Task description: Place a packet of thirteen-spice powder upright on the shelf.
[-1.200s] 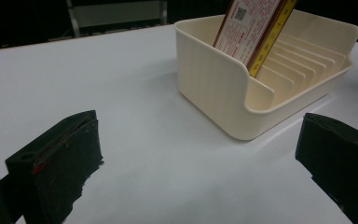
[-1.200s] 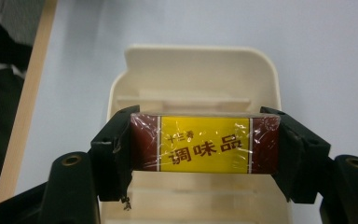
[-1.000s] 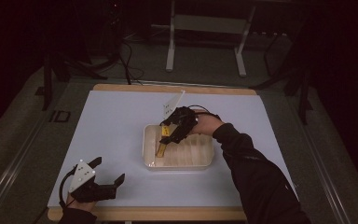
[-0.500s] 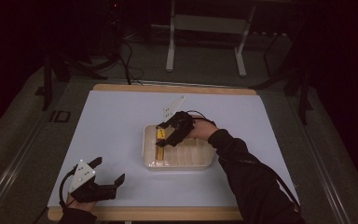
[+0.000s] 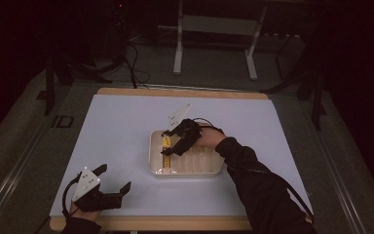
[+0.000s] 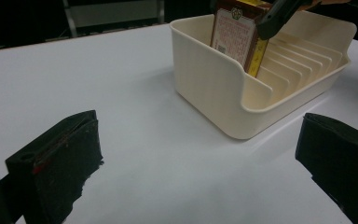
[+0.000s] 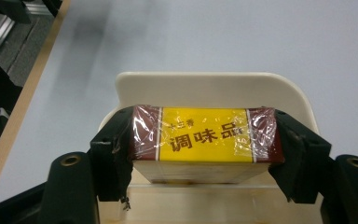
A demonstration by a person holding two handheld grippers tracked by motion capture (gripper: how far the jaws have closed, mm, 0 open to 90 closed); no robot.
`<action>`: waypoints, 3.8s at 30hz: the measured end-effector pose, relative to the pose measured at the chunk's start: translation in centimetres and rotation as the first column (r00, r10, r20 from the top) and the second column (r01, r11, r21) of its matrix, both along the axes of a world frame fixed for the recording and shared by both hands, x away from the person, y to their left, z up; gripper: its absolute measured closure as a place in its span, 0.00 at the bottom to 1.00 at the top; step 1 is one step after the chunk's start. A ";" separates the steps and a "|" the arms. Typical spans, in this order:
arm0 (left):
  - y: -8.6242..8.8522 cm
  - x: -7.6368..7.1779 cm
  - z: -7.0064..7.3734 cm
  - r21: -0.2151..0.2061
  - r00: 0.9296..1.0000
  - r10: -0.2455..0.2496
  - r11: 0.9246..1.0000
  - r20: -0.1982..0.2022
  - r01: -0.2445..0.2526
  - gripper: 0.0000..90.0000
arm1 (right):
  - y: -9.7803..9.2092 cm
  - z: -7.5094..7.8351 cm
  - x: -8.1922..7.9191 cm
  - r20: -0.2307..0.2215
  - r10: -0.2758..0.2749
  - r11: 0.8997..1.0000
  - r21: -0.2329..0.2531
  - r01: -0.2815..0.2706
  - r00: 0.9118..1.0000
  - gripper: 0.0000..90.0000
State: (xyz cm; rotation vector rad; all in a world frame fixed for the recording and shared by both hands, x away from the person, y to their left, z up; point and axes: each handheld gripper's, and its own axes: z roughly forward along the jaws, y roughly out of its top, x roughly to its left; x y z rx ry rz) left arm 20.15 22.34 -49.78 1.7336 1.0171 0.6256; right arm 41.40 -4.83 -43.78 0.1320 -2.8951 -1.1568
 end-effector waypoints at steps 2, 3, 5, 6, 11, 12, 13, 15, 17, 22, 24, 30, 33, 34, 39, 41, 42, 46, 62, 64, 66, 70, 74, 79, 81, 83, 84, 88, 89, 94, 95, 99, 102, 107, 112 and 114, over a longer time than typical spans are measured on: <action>0.0 0.0 0.0 0.001 1.000 -0.002 1.000 -0.001 0.002 0.00 | 0.0 0.0 -0.1 0.003 0.010 1.000 -0.001 -0.010 1.000 0.32; 0.0 0.0 0.0 0.004 1.000 -0.003 1.000 -0.002 0.003 0.00 | 0.0 0.0 -0.1 0.003 0.012 1.000 -0.004 -0.012 1.000 0.31; 0.0 0.0 0.0 0.002 1.000 -0.003 1.000 -0.001 0.003 0.00 | 0.0 0.1 -0.2 0.007 0.013 1.000 -0.012 -0.013 1.000 0.31; 0.0 0.0 0.0 0.004 1.000 -0.004 1.000 -0.002 0.004 0.00 | 0.0 0.1 -0.2 0.009 0.014 1.000 -0.014 -0.014 1.000 0.30; -0.1 0.0 0.0 0.002 1.000 -0.002 1.000 -0.001 0.002 0.00 | -0.4 0.9 0.0 0.006 0.009 1.000 0.010 -0.009 1.000 0.30; -0.1 0.0 0.0 0.004 1.000 -0.003 1.000 -0.001 0.003 0.00 | -0.5 1.1 0.0 0.004 0.001 1.000 0.018 -0.001 1.000 0.30; -0.1 0.0 0.0 0.002 1.000 -0.003 1.000 -0.002 0.003 0.00 | -0.7 1.3 0.1 0.005 0.002 1.000 0.022 -0.002 1.000 0.30; -0.1 0.0 0.0 0.004 1.000 -0.004 1.000 -0.003 0.004 0.00 | -0.9 1.5 0.1 0.004 0.001 1.000 0.022 -0.001 1.000 0.30; -0.1 0.1 0.0 0.005 1.000 -0.004 1.000 -0.004 0.004 0.00 | -1.1 1.8 0.1 0.003 0.001 1.000 0.023 -0.001 1.000 0.30; -0.1 0.1 0.0 0.005 1.000 -0.003 1.000 -0.004 0.003 0.00 | -1.6 2.1 0.1 0.011 -0.006 1.000 0.013 0.005 1.000 0.30; -0.1 0.0 0.0 0.004 1.000 -0.003 1.000 -0.003 0.003 0.00 | -1.7 2.0 0.0 0.018 -0.006 1.000 -0.001 0.006 1.000 0.30; -0.1 0.1 0.0 0.005 1.000 -0.004 1.000 -0.004 0.004 0.00 | -2.4 2.1 0.2 0.028 -0.024 1.000 -0.010 0.024 0.999 0.27; -0.1 0.1 0.0 0.007 1.000 -0.002 1.000 -0.005 0.003 0.00 | -3.1 2.4 0.4 0.028 -0.037 0.999 0.007 0.037 0.999 0.26; -0.1 0.1 0.0 0.007 1.000 -0.002 1.000 -0.005 0.003 0.00 | -3.1 2.4 0.4 0.028 -0.037 0.999 0.007 0.037 0.999 0.26; -0.1 0.1 0.0 0.007 1.000 -0.001 1.000 -0.004 0.001 0.00 | -4.3 2.9 0.5 0.040 -0.068 0.998 0.004 0.068 0.997 0.22; -0.1 0.1 0.0 0.007 1.000 -0.002 1.000 -0.004 0.002 0.00 | -4.6 2.9 0.5 0.048 -0.084 0.996 -0.005 0.085 0.995 0.21; -0.1 0.1 -0.1 0.007 1.000 -0.002 1.000 -0.004 0.002 0.00 | -4.9 3.0 0.6 0.044 -0.088 0.996 -0.010 0.088 0.995 0.18; -0.1 0.1 -0.1 0.008 1.000 -0.002 1.000 -0.005 0.002 0.00 | -5.4 3.0 0.8 0.030 -0.128 0.992 -0.014 0.129 0.991 0.14; -0.1 0.1 -0.1 0.010 1.000 0.002 1.000 -0.006 -0.002 0.00 | -8.4 3.3 0.8 0.063 -0.390 0.921 0.011 0.391 0.918 0.11; -0.1 0.1 -0.1 0.010 1.000 0.002 1.000 -0.007 -0.002 0.00 | -9.0 3.3 0.8 0.066 -0.444 0.896 0.037 0.443 0.894 0.11; -0.1 0.1 -0.1 0.012 1.000 0.001 1.000 -0.007 -0.001 0.00 | -9.3 3.3 0.8 0.056 -0.452 0.892 0.044 0.450 0.890 0.11; -0.2 0.1 -0.1 0.011 1.000 0.002 1.000 -0.008 -0.002 0.00 | -10.7 3.5 0.7 0.041 -0.481 0.875 0.077 0.477 0.876 0.11; -0.2 0.1 -0.1 0.010 1.000 0.003 1.000 -0.009 -0.003 0.00 | -11.6 3.7 0.4 0.034 -0.494 0.867 0.091 0.490 0.869 0.11; -0.2 0.2 -0.1 0.012 1.000 0.003 1.000 -0.010 -0.003 0.00 | -13.0 3.8 -0.3 0.030 -0.512 0.855 0.113 0.506 0.859 0.11; -0.2 0.2 -0.1 0.013 1.000 0.003 1.000 -0.010 -0.003 0.00 | -13.6 3.9 -0.6 0.029 -0.523 0.846 0.136 0.515 0.852 0.11; -0.2 0.2 -0.1 0.012 1.000 0.003 1.000 -0.011 -0.003 0.00 | -14.2 3.9 -1.0 0.031 -0.535 0.837 0.157 0.524 0.845 0.11; -0.2 0.2 -0.2 0.012 1.000 0.004 1.000 -0.012 -0.004 0.00 | -14.2 3.9 -1.0 0.031 -0.535 0.837 0.157 0.524 0.845 0.11; -0.2 0.3 -0.2 0.010 1.000 0.002 1.000 -0.013 -0.002 0.00 | -15.3 3.9 -1.5 0.042 -0.581 0.804 0.185 0.565 0.813 0.12; -0.3 0.3 -0.2 0.009 1.000 0.002 1.000 -0.013 -0.002 0.00 | -15.6 3.9 -1.6 0.033 -0.594 0.793 0.190 0.578 0.804 0.12; -0.4 0.4 -0.2 0.012 1.000 -0.003 1.000 -0.013 0.003 0.00 | -17.4 3.8 -1.9 0.009 -0.644 0.750 0.206 0.629 0.765 0.12; -0.4 0.4 -0.2 0.012 1.000 -0.004 1.000 -0.014 0.004 0.00 | -18.2 3.8 -2.1 0.004 -0.660 0.735 0.211 0.644 0.752 0.12; -0.5 0.5 -0.2 0.008 1.000 -0.007 1.000 -0.016 0.008 0.00 | -19.8 3.9 -2.9 0.001 -0.700 0.696 0.228 0.681 0.714 0.12; -0.6 0.6 -0.2 0.010 1.000 -0.014 1.000 -0.017 0.014 0.00 | -20.6 3.9 -3.6 -0.011 -0.716 0.677 0.231 0.698 0.698 0.12; -0.8 0.7 -0.1 0.007 1.000 -0.019 1.000 -0.020 0.019 0.00 | -21.7 3.6 -4.8 -0.018 -0.746 0.641 0.252 0.725 0.666 0.12; -0.9 0.8 -0.1 0.007 0.999 -0.024 1.000 -0.022 0.025 0.00 | -22.4 3.0 -6.0 -0.027 -0.773 0.605 0.269 0.750 0.633 0.12; -0.9 0.8 -0.1 0.006 0.999 -0.028 1.000 -0.021 0.028 0.00 | -22.9 2.7 -6.5 -0.029 -0.788 0.584 0.282 0.761 0.615 0.12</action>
